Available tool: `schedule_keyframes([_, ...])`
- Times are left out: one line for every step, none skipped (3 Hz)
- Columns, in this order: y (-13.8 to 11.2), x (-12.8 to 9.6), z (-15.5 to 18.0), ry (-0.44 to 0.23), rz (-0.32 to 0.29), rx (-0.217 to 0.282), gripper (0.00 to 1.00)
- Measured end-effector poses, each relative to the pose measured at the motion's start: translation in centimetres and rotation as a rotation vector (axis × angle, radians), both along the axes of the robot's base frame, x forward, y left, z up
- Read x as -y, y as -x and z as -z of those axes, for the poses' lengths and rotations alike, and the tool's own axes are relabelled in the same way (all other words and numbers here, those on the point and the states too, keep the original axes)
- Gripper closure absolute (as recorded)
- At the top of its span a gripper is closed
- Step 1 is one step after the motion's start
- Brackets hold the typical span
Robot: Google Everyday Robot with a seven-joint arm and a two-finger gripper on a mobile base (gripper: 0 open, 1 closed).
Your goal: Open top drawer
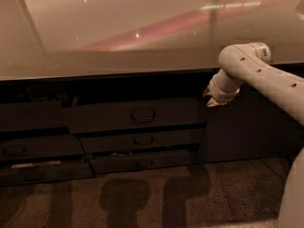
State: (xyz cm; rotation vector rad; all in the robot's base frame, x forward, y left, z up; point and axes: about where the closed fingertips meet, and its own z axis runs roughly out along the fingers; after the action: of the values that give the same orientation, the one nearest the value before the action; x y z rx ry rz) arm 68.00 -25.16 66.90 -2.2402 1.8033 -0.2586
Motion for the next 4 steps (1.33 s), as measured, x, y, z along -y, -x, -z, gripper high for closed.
schedule_keyframes([0.0, 0.0, 0.0, 0.0, 0.0, 0.0, 1.0])
schedule_keyframes([-0.1, -0.1, -0.2, 0.0, 0.0, -0.005, 1.0])
schedule_keyframes([0.7, -0.5, 0.1, -0.003, -0.023, -0.01, 1.0])
schedule_keyframes([1.0, -0.4, -0.2, -0.005, -0.025, -0.01, 1.0])
